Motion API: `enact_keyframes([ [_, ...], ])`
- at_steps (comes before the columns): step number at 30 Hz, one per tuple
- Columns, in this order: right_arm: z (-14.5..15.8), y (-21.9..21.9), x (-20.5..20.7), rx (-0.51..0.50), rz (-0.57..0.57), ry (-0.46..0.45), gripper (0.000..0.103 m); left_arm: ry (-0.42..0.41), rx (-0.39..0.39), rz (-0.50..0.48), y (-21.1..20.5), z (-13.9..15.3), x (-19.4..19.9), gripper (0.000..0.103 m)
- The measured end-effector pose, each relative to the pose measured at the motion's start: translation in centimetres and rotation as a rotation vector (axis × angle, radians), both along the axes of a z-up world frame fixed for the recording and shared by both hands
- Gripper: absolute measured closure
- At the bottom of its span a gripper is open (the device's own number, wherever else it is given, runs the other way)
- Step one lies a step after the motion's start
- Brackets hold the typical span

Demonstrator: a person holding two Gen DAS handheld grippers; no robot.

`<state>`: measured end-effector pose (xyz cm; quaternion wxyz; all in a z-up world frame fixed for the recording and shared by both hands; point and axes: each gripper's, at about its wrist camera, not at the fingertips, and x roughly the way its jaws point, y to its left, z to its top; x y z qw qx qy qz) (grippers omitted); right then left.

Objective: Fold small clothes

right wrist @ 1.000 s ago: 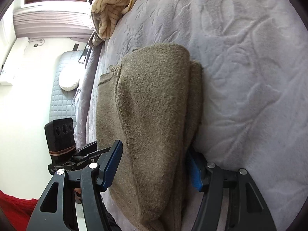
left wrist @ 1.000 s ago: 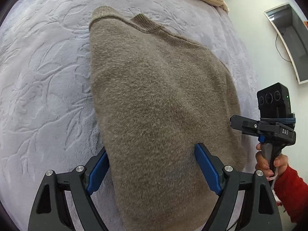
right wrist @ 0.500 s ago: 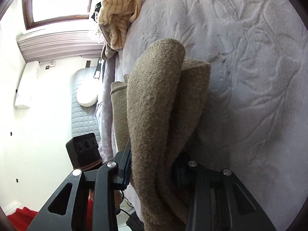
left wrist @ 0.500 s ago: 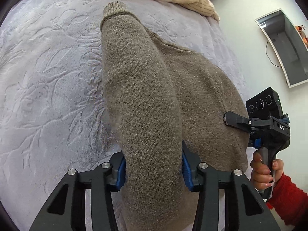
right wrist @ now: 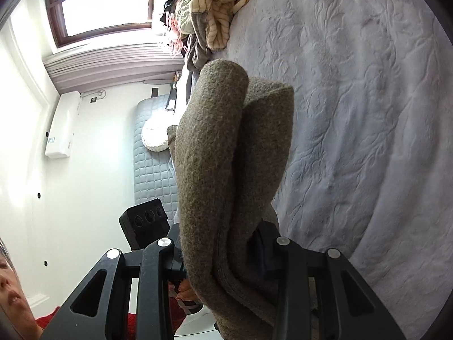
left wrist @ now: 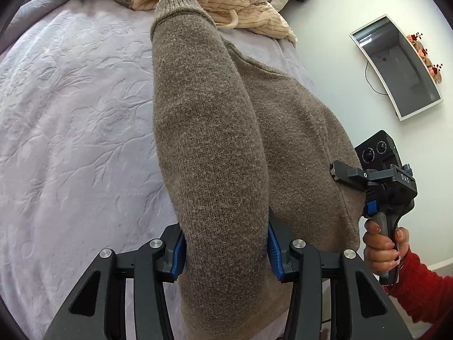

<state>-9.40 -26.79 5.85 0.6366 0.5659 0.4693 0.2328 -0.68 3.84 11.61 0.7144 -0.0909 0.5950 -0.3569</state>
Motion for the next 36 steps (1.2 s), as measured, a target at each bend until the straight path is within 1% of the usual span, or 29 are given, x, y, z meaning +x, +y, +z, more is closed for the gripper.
enact_keyframes([
  [3,-0.7,3.5,-1.5,0.026,0.015,0.031,0.066,0.018,0.038,0.013,3.5,0.1,-1.9,0.055],
  [7,-2.6,7.9,-3.6,0.074,0.035,0.062,0.066,0.038,0.084,0.046,7.9,-0.1,-4.7,0.055],
  [10,-4.3,10.8,-4.1,0.061,0.061,0.082,0.066,0.046,0.128,0.08,10.6,-1.3,-6.6,0.055],
  [12,-5.4,12.2,-4.0,-0.017,0.091,0.122,0.066,0.032,0.203,0.103,11.8,-2.6,-7.6,0.054],
  [14,-6.1,12.9,-3.7,-0.149,0.115,0.176,0.066,0.022,0.303,0.141,13.1,-3.9,-8.2,0.054],
  [15,-6.0,12.7,-3.6,-0.242,0.119,0.205,0.063,0.008,0.331,0.165,13.9,-4.0,-8.5,0.054],
  [18,-4.4,11.4,-4.0,-0.435,0.112,0.228,0.063,-0.013,0.307,0.226,16.3,-2.8,-8.8,0.054],
  [20,-2.9,10.7,-4.1,-0.527,0.095,0.225,0.069,-0.052,0.327,0.243,17.4,-1.7,-9.2,0.054],
  [21,-2.2,10.5,-4.5,-0.566,0.092,0.222,0.084,-0.066,0.323,0.243,17.7,-1.2,-9.1,0.054],
  [22,-1.5,10.7,-3.8,-0.602,0.096,0.214,0.095,-0.071,0.298,0.24,18.5,-0.7,-9.1,0.054],
  [24,0.0,11.6,-3.7,-0.633,0.111,0.176,0.095,-0.069,0.236,0.217,17.9,0.0,-8.5,0.055],
  [25,0.6,12.1,-4.0,-0.647,0.13,0.151,0.095,-0.075,0.206,0.191,17.3,0.5,-8.5,0.055],
  [28,2.8,15.5,-4.8,-0.684,0.212,0.065,0.095,-0.102,0.165,0.11,15.5,1.1,-9.2,0.055],
  [29,3.4,16.7,-5.2,-0.69,0.24,0.042,0.095,-0.1,0.166,0.09,14.4,0.6,-9.1,0.055],
  [31,3.3,18.6,-5.5,-0.734,0.302,0.026,0.095,-0.082,0.196,0.064,13.0,-0.6,-9.6,0.055],
  [32,2.5,19.1,-6.1,-0.784,0.33,0.028,0.095,-0.059,0.224,0.066,12.0,-1.7,-9.5,0.055],
  [33,1.9,19.5,-6.4,-0.848,0.355,0.038,0.096,-0.042,0.231,0.07,12.1,-2.7,-9.6,0.055],
  [34,0.8,19.5,-7.0,-0.912,0.376,0.052,0.101,-0.039,0.222,0.079,12.0,-3.2,-9.6,0.055],
  [36,-1.5,19.1,-7.5,-0.949,0.387,0.084,0.103,-0.04,0.191,0.09,12.5,-3.5,-9.9,0.055],
])
